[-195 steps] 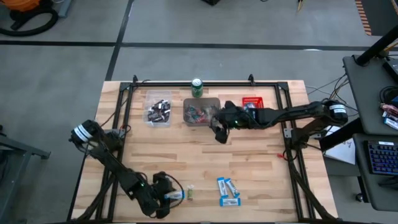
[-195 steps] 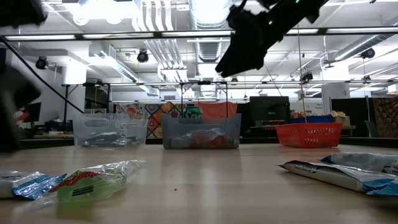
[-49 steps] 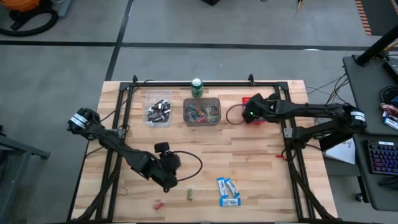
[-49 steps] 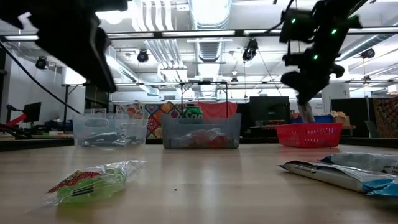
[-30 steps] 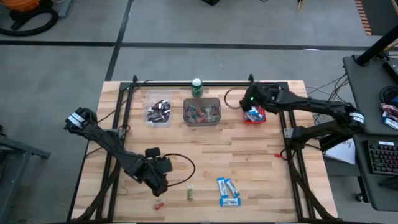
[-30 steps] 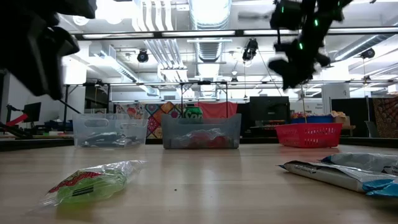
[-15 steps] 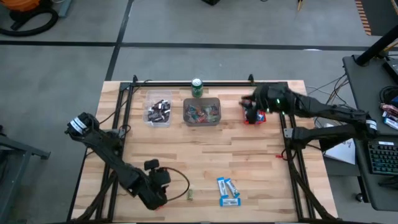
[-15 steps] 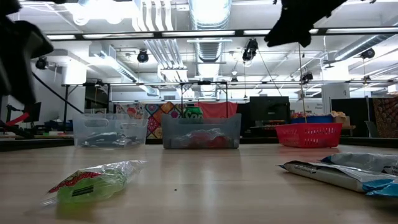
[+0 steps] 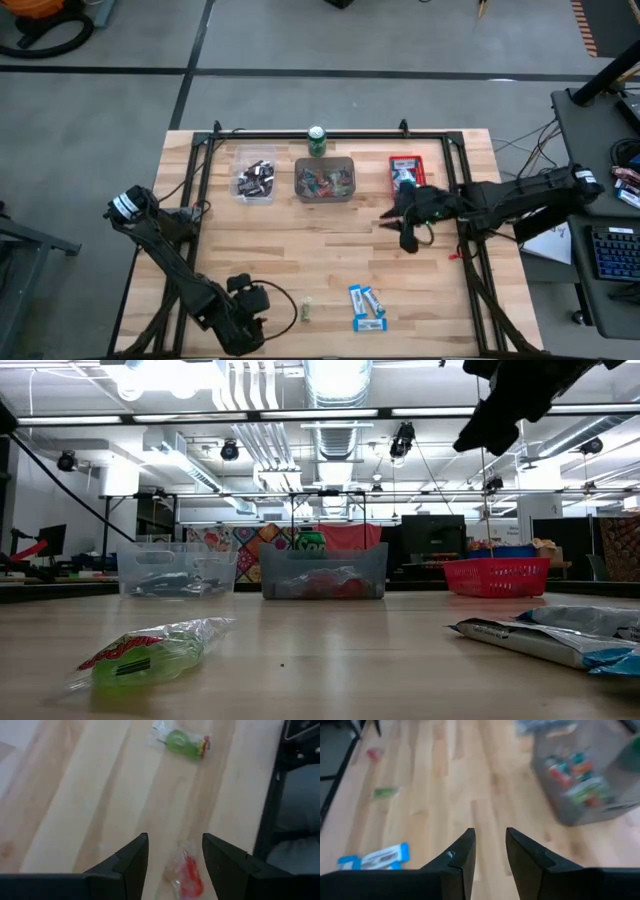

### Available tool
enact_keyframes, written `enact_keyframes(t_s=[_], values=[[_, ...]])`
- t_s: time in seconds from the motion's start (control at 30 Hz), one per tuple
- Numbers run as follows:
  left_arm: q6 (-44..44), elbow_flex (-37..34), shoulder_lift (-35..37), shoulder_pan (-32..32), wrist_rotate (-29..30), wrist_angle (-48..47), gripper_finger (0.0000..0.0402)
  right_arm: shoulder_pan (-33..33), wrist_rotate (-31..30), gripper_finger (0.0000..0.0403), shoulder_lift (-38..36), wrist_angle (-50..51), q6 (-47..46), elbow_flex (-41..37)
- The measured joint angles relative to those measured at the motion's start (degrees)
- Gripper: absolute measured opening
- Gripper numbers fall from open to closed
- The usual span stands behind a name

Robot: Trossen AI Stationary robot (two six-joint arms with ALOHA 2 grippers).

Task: Organize candy in baskets
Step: Put the orange gummy into the black bin

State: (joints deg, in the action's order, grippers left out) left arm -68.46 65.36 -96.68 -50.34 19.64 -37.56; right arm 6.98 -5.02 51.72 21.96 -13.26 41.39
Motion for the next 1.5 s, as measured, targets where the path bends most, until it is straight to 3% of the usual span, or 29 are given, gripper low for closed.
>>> enact_keyframes(t_s=[0.33, 0.63, 1.33, 1.5], values=[[-6.9, 0.3, -2.4, -2.3, -2.4, 2.9, 0.0169, 6.3, 1.2, 0.0108, 6.9, 0.0, -5.4, 0.0], [-11.0, 0.3, -5.9, -4.7, -3.8, 5.6, 0.0169, 7.9, 4.0, 0.0112, 11.2, 0.0, -6.4, 0.0], [-14.6, 0.4, -11.3, -6.8, -4.5, 10.7, 0.0169, 7.9, 4.0, 0.011, 11.4, 0.0, -6.3, 0.0], [-13.5, 0.5, -12.1, -6.8, -4.0, 10.2, 0.0147, 7.9, 4.0, 0.0102, 11.4, 0.0, -6.3, 0.0]])
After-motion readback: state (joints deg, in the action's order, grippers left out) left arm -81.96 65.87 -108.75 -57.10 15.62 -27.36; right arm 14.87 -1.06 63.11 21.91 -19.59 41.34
